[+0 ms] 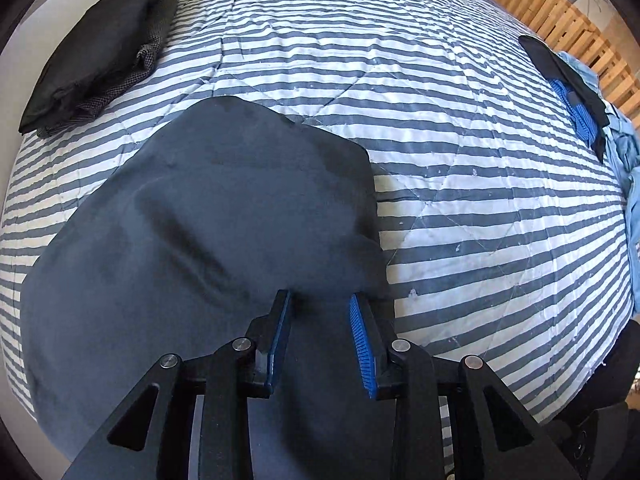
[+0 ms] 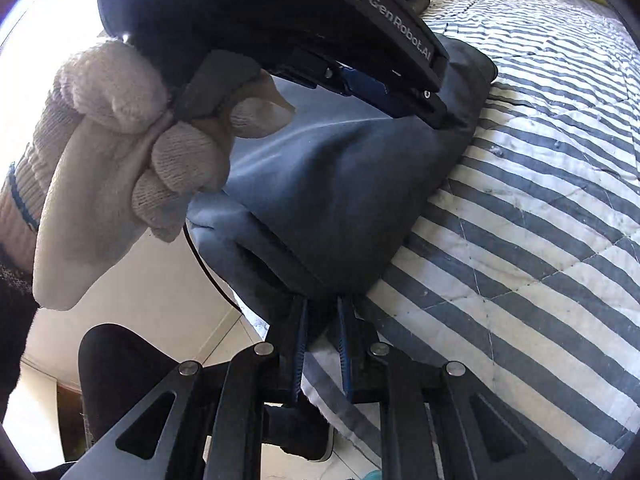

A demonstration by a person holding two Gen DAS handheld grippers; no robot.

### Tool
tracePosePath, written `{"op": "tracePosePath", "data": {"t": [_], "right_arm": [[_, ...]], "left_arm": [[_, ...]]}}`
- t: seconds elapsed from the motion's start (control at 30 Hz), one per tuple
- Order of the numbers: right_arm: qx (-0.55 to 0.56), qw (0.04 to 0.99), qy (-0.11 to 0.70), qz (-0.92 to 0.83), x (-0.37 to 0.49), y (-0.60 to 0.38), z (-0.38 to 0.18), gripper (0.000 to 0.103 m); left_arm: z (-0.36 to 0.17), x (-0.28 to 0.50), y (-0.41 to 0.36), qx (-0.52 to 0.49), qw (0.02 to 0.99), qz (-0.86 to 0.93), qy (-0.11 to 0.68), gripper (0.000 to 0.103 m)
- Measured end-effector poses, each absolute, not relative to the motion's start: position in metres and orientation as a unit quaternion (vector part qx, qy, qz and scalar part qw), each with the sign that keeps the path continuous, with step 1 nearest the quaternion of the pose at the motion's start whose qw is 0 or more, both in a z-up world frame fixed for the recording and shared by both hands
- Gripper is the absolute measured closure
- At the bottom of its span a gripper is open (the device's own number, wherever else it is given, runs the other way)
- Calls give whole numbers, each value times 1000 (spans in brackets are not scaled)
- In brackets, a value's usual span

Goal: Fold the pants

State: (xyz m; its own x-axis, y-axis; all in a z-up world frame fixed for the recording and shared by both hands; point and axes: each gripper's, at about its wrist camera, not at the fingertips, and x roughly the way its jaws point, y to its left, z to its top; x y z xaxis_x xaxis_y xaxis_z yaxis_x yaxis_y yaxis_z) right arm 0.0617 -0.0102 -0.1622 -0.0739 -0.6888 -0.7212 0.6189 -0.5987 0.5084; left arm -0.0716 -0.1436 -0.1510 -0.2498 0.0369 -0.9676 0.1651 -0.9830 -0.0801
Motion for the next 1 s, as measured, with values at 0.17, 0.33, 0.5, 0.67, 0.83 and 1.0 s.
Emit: {"op": "tracePosePath", "data": {"t": [0.17, 0.33, 0.5, 0.67, 0.83, 1.0], "right_arm": [[495, 452, -30, -742, 70, -2, -155, 101], [497, 461, -17, -736, 83, 12, -152, 103], [484, 481, 17, -731, 108, 14, -148, 103], [495, 440, -16, -749, 80, 23, -148, 87], [499, 442, -20, -745, 65, 5, -154, 82], [503, 444, -30, -741, 56, -7, -163, 95]], "left_arm": [[-154, -73, -149, 614, 40, -784, 85, 71], [-157, -72, -155, 612, 36, -784, 96, 71], [-148, -67, -160, 604, 34, -789, 103, 71], [-126, -61, -161, 594, 24, -796, 111, 70], [-110, -73, -152, 589, 18, -801, 107, 61], [-124, -110, -125, 604, 36, -795, 44, 41]]}}
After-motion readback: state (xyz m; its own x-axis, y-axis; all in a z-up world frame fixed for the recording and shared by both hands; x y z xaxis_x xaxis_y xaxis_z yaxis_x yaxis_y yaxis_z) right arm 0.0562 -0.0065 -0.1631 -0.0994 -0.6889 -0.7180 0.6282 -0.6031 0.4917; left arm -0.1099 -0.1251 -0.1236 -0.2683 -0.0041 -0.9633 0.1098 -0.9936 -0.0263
